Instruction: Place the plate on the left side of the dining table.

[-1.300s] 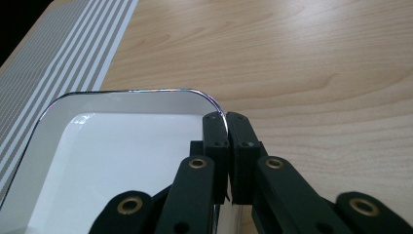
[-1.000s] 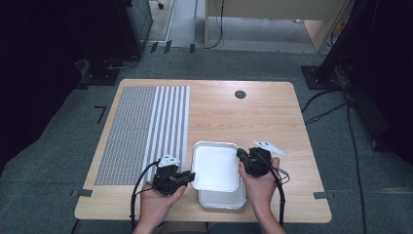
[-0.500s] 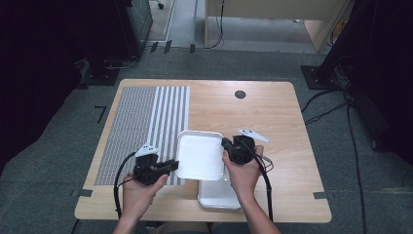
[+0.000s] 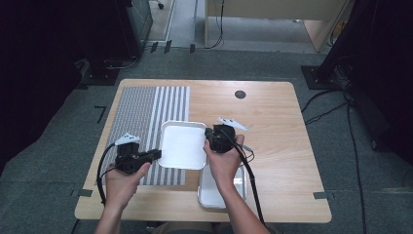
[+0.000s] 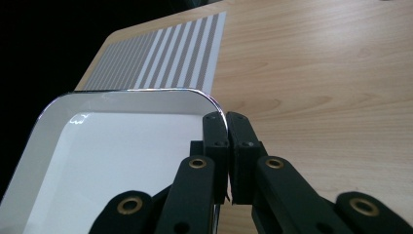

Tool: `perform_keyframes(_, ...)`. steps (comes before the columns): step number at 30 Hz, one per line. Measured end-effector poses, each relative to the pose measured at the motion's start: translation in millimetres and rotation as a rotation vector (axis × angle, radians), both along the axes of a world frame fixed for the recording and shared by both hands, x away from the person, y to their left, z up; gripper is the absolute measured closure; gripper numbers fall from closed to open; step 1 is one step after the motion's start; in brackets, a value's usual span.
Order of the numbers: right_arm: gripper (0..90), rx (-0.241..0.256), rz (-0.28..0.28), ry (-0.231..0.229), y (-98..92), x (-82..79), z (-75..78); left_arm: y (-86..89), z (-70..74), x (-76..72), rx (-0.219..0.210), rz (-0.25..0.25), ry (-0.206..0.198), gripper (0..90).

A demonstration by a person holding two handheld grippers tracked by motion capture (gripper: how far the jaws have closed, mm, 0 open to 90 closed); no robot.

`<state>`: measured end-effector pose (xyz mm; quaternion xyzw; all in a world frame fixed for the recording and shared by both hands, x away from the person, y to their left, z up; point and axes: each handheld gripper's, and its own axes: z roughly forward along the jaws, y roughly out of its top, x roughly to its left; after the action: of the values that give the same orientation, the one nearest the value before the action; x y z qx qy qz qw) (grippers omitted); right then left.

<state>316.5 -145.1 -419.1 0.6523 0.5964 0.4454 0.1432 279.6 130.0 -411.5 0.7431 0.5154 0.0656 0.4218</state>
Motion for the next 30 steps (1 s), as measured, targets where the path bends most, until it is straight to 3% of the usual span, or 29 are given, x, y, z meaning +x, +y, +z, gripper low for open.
perform_keyframes(6, 89.2, 0.007, 0.002, -0.007, 15.2, 9.7, 5.7, 15.9, 4.3, 9.0, -0.018, 0.018, -0.001, 82.8)
perform_keyframes(13, 89.2, -0.004, 0.013, -0.002, 36.1, 27.4, 7.9, 31.8, 2.9, 22.9, -0.01, 0.038, 0.01, 83.1)
perform_keyframes(21, 89.5, 0.001, 0.036, -0.019, 51.2, 42.9, 18.5, 46.8, -2.9, 29.4, -0.046, 0.072, 0.035, 82.0)
perform_keyframes(24, 89.9, 0.004, 0.05, -0.006, 58.2, 49.1, 15.0, 55.7, -4.4, 32.8, -0.088, 0.095, 0.041, 83.3)
perform_keyframes(30, 90.0, 0.031, 0.07, 0.023, 68.1, 58.5, 5.1, 67.0, -8.2, 37.2, -0.088, 0.129, 0.054, 84.2)
